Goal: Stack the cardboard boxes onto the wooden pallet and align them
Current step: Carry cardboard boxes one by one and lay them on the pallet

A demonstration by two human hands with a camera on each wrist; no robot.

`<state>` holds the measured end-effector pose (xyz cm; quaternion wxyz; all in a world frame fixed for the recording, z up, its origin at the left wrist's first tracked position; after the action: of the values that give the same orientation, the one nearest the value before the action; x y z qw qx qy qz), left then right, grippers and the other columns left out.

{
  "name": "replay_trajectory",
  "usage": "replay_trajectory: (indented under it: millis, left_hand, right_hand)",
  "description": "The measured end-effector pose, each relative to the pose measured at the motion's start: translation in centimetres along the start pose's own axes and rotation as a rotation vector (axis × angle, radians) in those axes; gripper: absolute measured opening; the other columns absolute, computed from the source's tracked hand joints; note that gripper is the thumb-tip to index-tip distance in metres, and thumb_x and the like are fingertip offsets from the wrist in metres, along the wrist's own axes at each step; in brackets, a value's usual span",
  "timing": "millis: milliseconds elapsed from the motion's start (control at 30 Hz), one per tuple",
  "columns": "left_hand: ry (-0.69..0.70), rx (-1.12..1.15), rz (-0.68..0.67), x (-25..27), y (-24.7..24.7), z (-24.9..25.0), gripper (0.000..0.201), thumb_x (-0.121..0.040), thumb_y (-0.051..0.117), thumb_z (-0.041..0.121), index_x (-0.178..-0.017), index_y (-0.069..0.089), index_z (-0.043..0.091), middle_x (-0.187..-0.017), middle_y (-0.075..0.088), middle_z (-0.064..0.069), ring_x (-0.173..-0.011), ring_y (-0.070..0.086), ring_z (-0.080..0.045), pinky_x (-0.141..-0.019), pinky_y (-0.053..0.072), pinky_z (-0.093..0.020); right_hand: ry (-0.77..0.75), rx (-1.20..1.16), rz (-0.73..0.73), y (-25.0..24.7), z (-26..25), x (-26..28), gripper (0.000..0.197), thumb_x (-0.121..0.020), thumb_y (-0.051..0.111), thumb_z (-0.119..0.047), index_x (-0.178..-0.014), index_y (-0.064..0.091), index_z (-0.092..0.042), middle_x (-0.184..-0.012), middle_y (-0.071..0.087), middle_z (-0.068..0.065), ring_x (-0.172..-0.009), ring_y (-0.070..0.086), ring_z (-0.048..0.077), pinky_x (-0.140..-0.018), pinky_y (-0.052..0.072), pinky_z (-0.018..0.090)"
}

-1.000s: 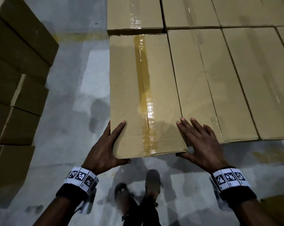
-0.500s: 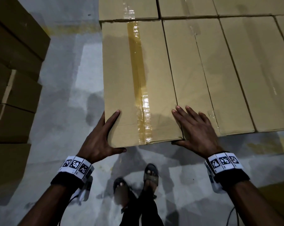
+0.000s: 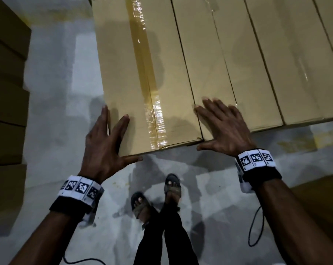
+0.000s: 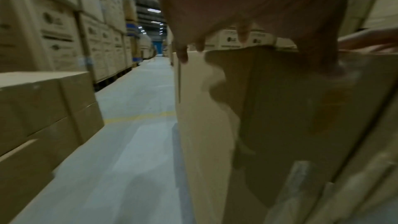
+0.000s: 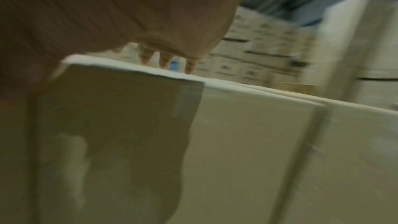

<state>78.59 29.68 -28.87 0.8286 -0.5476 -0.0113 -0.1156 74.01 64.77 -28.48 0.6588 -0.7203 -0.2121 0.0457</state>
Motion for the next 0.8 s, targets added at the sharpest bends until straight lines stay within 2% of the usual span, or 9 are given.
replay_trajectory:
  millis: [67,167,200,267,367,433,500,633,800]
  left_hand:
    - [0.106,-0.084,0.075,0.7,-0.3,2.6,0.117,-0.066,0.068,0.089,-0.161,0.034,0.027,-0.174,0.000,-0.009,-0.158,0.014,-0.036,-0.119,0.026,-0.063]
    - [0.298,-0.134,0.057,0.2,1.5,7.2,0.097,-0.084,0.054,0.083,-0.162,0.031,0.029,-0.174,0.005,-0.008,-0.160,0.010,-0.030,-0.123,0.018,-0.058]
    - [0.327,-0.142,0.033,-0.4,2.4,8.4,0.093,-0.088,0.052,0.080,-0.163,0.028,0.031,-0.174,0.004,-0.007,-0.160,0.009,-0.030,-0.124,0.017,-0.057]
    - [0.341,-0.156,-0.008,-2.0,4.2,10.5,0.090,-0.091,0.053,0.074,-0.164,0.022,0.032,-0.174,0.002,-0.007,-0.160,0.007,-0.030,-0.124,0.015,-0.057]
    - [0.329,-0.173,-0.033,-4.2,6.1,13.4,0.086,-0.093,0.051,0.070,-0.165,0.019,0.033,-0.174,0.003,-0.008,-0.160,0.007,-0.032,-0.123,0.015,-0.058]
    - [0.309,-0.193,-0.050,-5.8,7.0,14.9,0.085,-0.094,0.044,0.073,-0.165,0.017,0.032,-0.174,0.005,-0.008,-0.159,0.009,-0.033,-0.123,0.017,-0.061]
    - [0.317,-0.235,-0.063,-7.0,7.7,15.9,0.091,-0.092,0.038,0.081,-0.165,0.016,0.030,-0.174,0.006,-0.009,-0.159,0.009,-0.035,-0.122,0.015,-0.065]
    - [0.359,-0.280,-0.057,-7.8,8.5,16.2,0.099,-0.088,0.032,0.089,-0.165,0.016,0.029,-0.174,0.006,-0.010,-0.159,0.009,-0.037,-0.122,0.012,-0.066]
    - [0.356,-0.298,-0.057,-7.8,8.8,16.2,0.100,-0.091,0.032,0.087,-0.166,0.009,0.024,-0.174,0.001,-0.010,-0.159,0.005,-0.036,-0.123,0.010,-0.067]
  right_hand:
    - [0.102,-0.121,0.209,-0.7,1.3,1.9,0.120,-0.068,0.073,-0.082,-0.164,0.020,-0.033,-0.173,0.014,-0.002,-0.158,0.017,0.024,-0.123,0.022,0.052]
    - [0.332,-0.550,0.661,0.1,2.5,6.8,0.086,-0.087,0.080,-0.049,-0.156,0.041,-0.016,-0.165,0.036,0.005,-0.151,0.035,0.024,-0.120,0.035,0.044]
    - [0.483,-0.712,0.791,1.0,2.6,8.2,0.076,-0.091,0.078,-0.043,-0.154,0.045,-0.016,-0.161,0.042,0.005,-0.148,0.041,0.022,-0.118,0.040,0.043]
    - [0.867,-0.984,0.952,3.4,3.1,9.8,0.073,-0.091,0.071,-0.053,-0.152,0.046,-0.021,-0.156,0.047,0.001,-0.142,0.047,0.016,-0.113,0.046,0.044]
    - [1.285,-1.460,0.850,6.9,4.0,9.7,0.091,-0.079,0.062,-0.073,-0.156,0.037,-0.030,-0.162,0.037,-0.003,-0.145,0.041,0.022,-0.108,0.045,0.049]
    - [1.338,-1.848,0.713,8.1,4.2,8.6,0.080,-0.089,0.055,-0.072,-0.157,0.032,-0.037,-0.165,0.029,-0.003,-0.148,0.035,0.029,-0.102,0.043,0.061]
    - [1.278,-2.129,0.671,8.2,4.6,7.2,0.072,-0.095,0.046,-0.072,-0.157,0.031,-0.039,-0.166,0.027,0.000,-0.149,0.031,0.034,-0.105,0.037,0.072]
    - [1.184,-2.241,0.566,7.7,6.2,5.1,0.097,-0.081,0.041,-0.091,-0.161,0.028,-0.039,-0.167,0.030,0.004,-0.148,0.032,0.041,-0.101,0.032,0.081]
    - [1.168,-2.160,0.428,8.2,7.1,4.6,0.111,-0.065,0.052,-0.096,-0.158,0.036,-0.037,-0.160,0.041,0.011,-0.140,0.043,0.041,-0.086,0.050,0.072]
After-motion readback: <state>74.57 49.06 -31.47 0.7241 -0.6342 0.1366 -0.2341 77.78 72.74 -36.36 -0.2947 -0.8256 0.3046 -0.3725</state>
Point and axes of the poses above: each hand's wrist, its own x-axis away from the middle knuckle, its own y-axis out of the palm, z = x × y, the point moved 4 cm from there along -x, towards the middle knuckle
